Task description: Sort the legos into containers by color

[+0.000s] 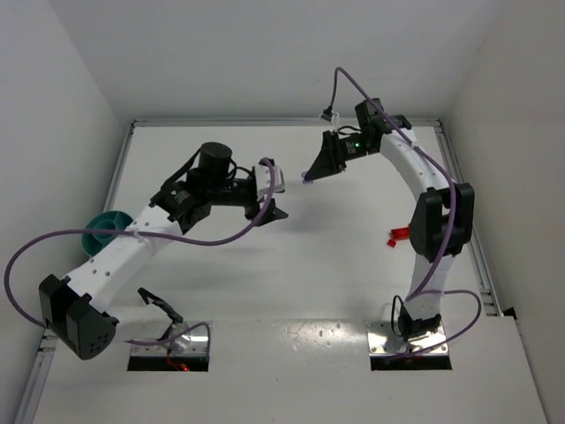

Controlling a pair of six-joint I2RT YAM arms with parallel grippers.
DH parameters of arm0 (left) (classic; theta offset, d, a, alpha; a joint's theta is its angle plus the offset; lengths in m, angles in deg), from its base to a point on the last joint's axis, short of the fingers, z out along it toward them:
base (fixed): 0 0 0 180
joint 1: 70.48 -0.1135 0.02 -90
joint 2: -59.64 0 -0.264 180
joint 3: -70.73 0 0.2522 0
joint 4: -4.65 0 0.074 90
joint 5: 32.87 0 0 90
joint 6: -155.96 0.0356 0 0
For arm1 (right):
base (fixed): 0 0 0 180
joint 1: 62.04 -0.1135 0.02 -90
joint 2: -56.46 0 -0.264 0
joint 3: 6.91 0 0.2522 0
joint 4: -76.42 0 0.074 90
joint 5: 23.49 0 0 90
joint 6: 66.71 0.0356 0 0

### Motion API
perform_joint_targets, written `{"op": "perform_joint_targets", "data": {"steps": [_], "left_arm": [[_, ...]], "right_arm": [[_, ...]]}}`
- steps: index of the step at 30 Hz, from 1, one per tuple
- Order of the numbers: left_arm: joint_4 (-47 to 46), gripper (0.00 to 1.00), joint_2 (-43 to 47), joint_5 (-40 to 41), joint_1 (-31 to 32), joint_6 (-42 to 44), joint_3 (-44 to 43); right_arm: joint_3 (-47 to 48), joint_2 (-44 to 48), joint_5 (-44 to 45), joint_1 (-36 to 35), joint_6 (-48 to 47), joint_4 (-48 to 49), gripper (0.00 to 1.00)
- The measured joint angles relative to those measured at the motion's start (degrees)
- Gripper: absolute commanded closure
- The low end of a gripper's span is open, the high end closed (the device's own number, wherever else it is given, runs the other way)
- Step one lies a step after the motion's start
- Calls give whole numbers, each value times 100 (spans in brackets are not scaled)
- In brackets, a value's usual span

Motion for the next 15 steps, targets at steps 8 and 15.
{"op": "perform_joint_targets", "data": {"steps": [8, 15], "left_arm": [[-160, 36, -520, 791, 527, 533, 4], [-592, 30, -586, 1580, 553, 533, 4]], "right_arm": [[-101, 90, -39, -140, 96, 70, 81], [-387, 479, 57, -160, -205, -166, 81]]}}
